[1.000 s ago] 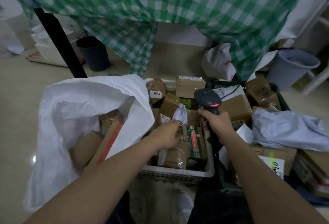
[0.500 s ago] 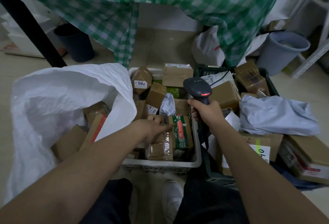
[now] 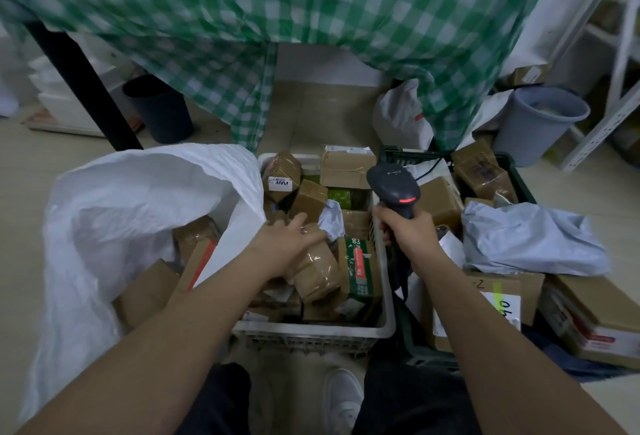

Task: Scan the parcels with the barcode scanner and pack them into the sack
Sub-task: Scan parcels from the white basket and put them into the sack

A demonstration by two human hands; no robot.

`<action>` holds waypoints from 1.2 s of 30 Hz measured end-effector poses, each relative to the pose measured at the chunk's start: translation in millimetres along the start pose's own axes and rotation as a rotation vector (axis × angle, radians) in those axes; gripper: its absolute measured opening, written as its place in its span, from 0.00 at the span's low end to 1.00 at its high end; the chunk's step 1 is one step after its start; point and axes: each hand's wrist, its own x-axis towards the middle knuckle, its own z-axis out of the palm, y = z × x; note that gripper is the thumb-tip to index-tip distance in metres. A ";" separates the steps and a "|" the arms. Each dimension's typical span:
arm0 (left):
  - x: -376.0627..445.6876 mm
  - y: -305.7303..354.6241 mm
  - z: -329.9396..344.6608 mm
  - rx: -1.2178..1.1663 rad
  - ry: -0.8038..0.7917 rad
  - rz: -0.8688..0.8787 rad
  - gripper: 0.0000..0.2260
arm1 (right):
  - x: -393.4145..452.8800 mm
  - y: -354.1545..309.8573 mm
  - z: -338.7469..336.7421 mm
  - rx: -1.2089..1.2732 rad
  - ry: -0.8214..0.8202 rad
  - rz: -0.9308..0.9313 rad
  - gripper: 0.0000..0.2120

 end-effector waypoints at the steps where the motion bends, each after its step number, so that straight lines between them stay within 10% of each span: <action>1: -6.2 -8.8 -2.7 -0.115 0.050 -0.039 0.44 | -0.7 -2.4 -0.6 0.012 0.019 -0.010 0.07; 6: -26.3 -29.1 -16.8 -0.739 0.410 -0.343 0.41 | -2.6 -11.7 -1.4 0.120 0.078 -0.046 0.04; 10: -22.4 -39.5 -9.9 -1.491 0.278 -0.460 0.48 | -3.9 -12.0 1.7 0.082 0.057 -0.036 0.06; 15: -18.5 -42.3 -9.6 -1.874 0.232 -0.396 0.24 | -8.9 -14.9 13.1 -0.017 -0.057 -0.073 0.05; 26: -19.6 -52.9 -4.9 -1.820 0.238 -0.437 0.32 | -23.1 -23.6 33.2 -0.130 -0.131 -0.198 0.07; 36: -28.3 -36.4 -21.8 -1.369 0.109 -0.269 0.12 | -7.9 -21.4 30.0 -0.007 -0.046 -0.237 0.22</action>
